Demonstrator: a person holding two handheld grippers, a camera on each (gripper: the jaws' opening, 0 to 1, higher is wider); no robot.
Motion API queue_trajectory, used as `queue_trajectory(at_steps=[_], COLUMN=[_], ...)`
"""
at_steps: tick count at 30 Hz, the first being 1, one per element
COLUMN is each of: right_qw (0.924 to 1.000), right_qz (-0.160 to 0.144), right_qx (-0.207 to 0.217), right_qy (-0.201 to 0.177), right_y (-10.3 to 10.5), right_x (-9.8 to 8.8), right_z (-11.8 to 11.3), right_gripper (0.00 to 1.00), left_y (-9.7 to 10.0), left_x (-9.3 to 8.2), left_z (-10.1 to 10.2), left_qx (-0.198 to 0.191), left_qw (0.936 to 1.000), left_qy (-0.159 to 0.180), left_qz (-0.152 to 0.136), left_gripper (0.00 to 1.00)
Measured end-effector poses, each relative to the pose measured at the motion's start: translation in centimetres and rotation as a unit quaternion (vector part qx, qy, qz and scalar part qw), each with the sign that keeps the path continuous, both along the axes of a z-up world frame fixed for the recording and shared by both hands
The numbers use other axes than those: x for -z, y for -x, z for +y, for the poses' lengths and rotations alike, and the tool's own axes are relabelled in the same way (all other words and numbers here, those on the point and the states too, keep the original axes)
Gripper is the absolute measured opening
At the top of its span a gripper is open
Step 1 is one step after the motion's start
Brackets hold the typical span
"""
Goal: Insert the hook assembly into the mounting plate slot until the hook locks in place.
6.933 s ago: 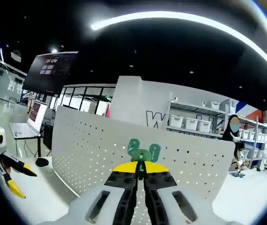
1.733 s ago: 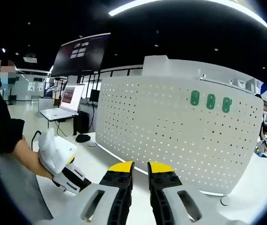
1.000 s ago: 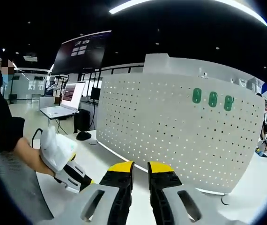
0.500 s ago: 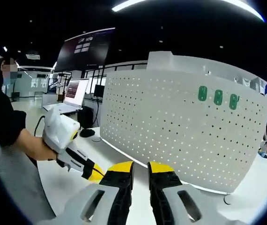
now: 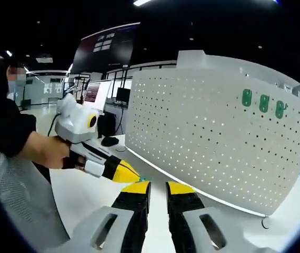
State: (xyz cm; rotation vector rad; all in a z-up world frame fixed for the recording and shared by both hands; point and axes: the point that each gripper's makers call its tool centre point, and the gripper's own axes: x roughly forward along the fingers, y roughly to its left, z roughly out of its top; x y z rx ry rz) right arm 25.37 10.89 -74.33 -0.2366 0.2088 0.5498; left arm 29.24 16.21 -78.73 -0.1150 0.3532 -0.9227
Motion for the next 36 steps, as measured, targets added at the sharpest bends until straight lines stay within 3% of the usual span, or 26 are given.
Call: queue_trajectory(at_steps=[6,13,36], right_qw=[0.9994,0.9995,0.9997], right_qz=[0.025,0.020,0.013], right_qx=[-0.020,-0.024,-0.021], right_qy=[0.008,0.008,-0.004], right_y=[0.1,-0.6,-1.9], right_x=[1.3,1.2,1.0], right_z=[1.6,2.7,3.0], right_gripper=[0.10,0.10,0.09], left_y=[0.6,0.7,1.1], left_x=[-1.5,-2.9,-3.7], left_z=[-0.6,-0.7,-1.2], left_qx=[0.009,0.013,0.027], left_qw=[0.9991,0.9976,0.9961], left_qy=[0.040,0.068,0.084], left_qz=[0.005,0.001,-0.003], left_gripper=[0.01,0.01,0.01])
